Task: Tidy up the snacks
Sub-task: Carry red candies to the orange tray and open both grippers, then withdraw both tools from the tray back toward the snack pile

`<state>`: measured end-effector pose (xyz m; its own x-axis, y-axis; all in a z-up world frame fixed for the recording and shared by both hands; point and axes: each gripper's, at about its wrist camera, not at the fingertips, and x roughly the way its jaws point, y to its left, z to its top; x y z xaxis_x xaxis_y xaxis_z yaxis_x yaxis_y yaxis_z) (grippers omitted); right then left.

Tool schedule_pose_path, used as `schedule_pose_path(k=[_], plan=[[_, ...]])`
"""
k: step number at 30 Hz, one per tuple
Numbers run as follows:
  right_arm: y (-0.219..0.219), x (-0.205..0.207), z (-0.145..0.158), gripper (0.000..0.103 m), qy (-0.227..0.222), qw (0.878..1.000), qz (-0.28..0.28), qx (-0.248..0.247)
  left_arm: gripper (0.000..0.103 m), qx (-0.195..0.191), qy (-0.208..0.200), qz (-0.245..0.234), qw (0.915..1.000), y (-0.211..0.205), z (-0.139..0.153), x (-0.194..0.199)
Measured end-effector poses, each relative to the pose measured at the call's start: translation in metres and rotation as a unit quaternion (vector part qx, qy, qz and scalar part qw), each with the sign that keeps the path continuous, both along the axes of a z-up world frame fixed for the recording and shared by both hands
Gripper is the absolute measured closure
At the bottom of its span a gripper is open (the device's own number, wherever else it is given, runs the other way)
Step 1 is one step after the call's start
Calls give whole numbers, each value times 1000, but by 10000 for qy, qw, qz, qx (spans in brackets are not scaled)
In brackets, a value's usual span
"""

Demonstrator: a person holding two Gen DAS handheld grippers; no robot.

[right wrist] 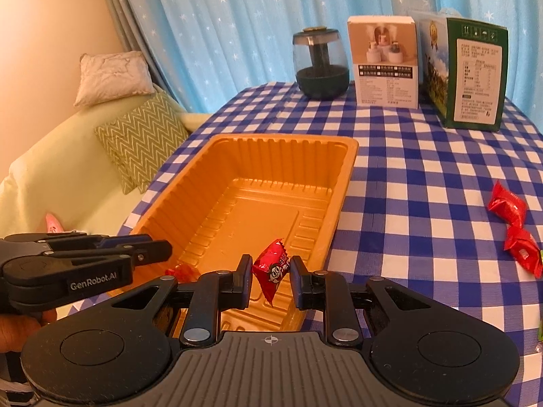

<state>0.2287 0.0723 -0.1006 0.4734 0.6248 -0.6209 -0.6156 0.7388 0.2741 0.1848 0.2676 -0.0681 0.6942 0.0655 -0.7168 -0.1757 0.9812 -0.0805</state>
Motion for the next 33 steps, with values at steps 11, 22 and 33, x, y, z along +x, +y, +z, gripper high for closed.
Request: schedule_pose_path(k=[11,22,33], plan=[[7,0,1,78,7,9998,169,87,82,3,-75,153,9999,7,7,-13],[-33,-8,20,44,21,9992,-298,265,73,-123,-158,204,9996,-3,23,-36],[-110,-48,49,44,-98,9951,-926,327,59,-243,-297,81,9992,-49,58,-71]])
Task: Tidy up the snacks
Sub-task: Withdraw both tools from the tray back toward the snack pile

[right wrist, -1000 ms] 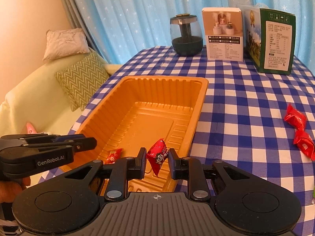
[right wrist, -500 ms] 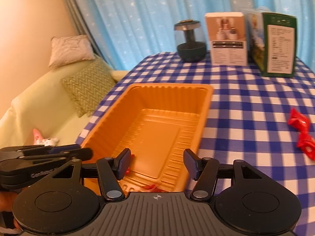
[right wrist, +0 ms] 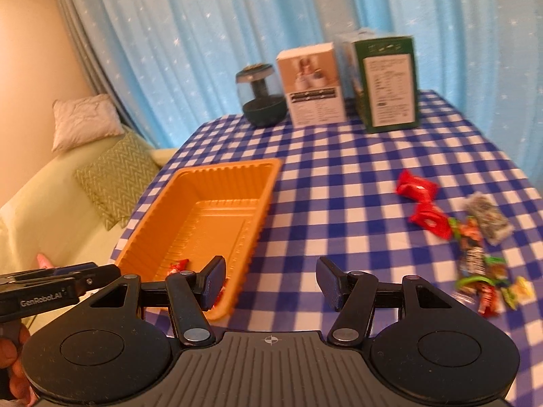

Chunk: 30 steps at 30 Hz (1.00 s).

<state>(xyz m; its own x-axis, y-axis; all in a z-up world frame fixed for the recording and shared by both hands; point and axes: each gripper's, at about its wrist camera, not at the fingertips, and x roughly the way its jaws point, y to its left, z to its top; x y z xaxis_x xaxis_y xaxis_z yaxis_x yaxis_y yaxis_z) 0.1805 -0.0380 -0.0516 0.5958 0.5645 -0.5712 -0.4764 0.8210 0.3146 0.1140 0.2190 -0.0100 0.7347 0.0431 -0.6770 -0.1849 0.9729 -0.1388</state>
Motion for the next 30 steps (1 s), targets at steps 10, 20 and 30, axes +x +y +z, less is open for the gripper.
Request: schedule_pose_path(k=[10,20,30], plan=[[-54,-42,23,44,-177,9991,-383,58,53,-146,-132,-171,9997,-48,22,-31],[-118,-68,19,44,-245,9953,-933,-43,49,-263,-188,-531,9981,-97,24,-45],[-187,-60,-10,44,-62,9847,-1742,-56,49,-328,-21,-1115,9932,-159,6,-18]])
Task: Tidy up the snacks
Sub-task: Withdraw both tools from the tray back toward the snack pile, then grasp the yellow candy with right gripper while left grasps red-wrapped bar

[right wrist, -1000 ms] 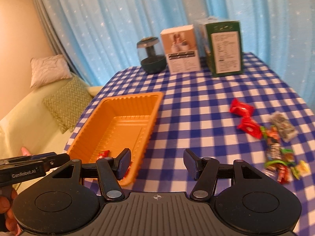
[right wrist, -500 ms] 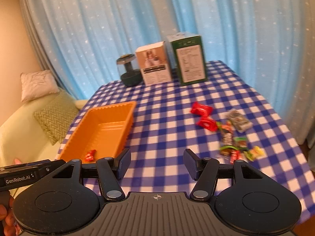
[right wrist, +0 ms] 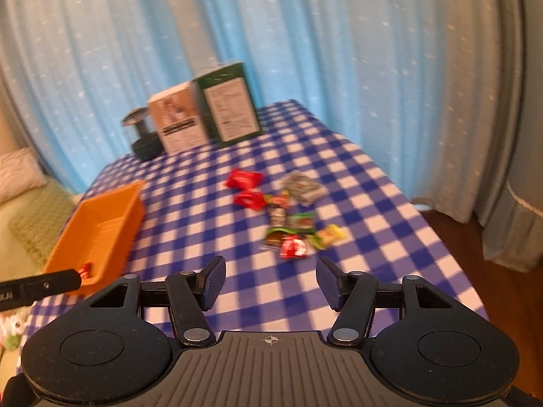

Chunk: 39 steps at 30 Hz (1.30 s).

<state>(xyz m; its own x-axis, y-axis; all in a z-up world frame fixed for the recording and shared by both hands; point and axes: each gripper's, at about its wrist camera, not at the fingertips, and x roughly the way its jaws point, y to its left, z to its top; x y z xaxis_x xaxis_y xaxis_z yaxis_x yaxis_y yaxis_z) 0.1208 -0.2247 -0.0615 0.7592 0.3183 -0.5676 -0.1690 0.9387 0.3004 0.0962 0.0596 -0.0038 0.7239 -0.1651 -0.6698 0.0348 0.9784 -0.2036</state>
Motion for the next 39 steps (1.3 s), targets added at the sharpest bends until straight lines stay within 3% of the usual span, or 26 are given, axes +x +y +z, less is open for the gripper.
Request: schedule_pose_path(k=[8,14,24,31,39], plan=[[-40,23,-25,44,153,9991,-386,-67,49,63,220,-419,9989,-48,-25,37],[-51,56,-47,44,287,9990,-335,-52,49,125,388,-600,9974,-73,-50,70],[-38,122,-87,44,279,9974,358,-551,49,193,637,-612,9959,-86,-90,111],[-17,136,-103,44,62,9849,1212,-1235,49,81,745,-562,9956,-84,-106,124],[-8,149,-114,45,45,9802,1306,-1491,50,-17,770,-591,9953,-85,-112,130]])
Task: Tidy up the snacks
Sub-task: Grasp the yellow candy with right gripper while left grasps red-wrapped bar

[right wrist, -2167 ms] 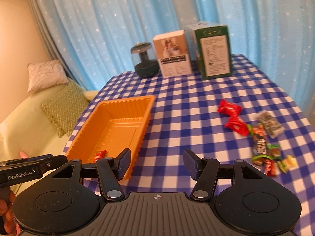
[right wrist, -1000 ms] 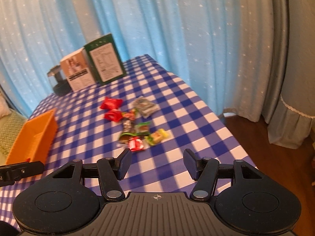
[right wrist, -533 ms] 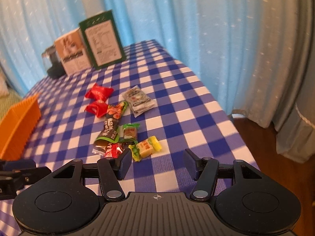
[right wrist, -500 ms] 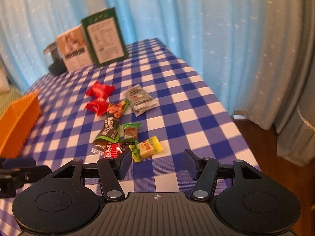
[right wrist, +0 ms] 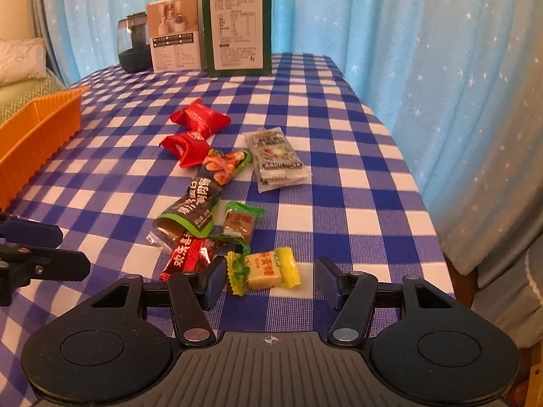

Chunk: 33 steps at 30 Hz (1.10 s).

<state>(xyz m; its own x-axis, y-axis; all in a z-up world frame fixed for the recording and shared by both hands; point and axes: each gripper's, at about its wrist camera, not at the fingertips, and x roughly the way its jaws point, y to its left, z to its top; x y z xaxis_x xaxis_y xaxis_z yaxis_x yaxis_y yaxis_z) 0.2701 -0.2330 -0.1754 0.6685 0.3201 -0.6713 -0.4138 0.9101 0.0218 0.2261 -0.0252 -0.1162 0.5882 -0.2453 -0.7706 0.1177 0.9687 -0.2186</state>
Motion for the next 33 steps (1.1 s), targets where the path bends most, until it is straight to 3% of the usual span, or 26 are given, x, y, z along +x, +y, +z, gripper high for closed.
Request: schedule_pose_path(k=[1,2,4,6,14,21,27,33], plan=[[0,2,0,48,-9,10000,1,-8,51,-16,-3,-16,10000,-1,0,1],[1,1,0,58,-27,10000,21,-21,52,-17,-8,-18,10000,-1,-1,1],[6,0,2,62,-68,9999,52,-129,53,-57,-22,-28,10000,-3,-1,1],[7,-3,5,80,-171,9996,63,-201,54,-99,-40,-59,9999,-6,-1,2],[-14,-5,15,80,-8,9985,-446,306,54,-285,-155,-280,9991,-24,0,8],[-38,1,21,80,236,9911,-1092,727,74,-274,-186,-536,9980,-48,-9,20],[-49,8,24,80,375,9846,-1392,989,76,-302,-204,-578,9977,-66,-17,34],[-51,6,23,80,450,9831,-1425,1053,86,-127,-167,-545,9983,-76,-21,41]])
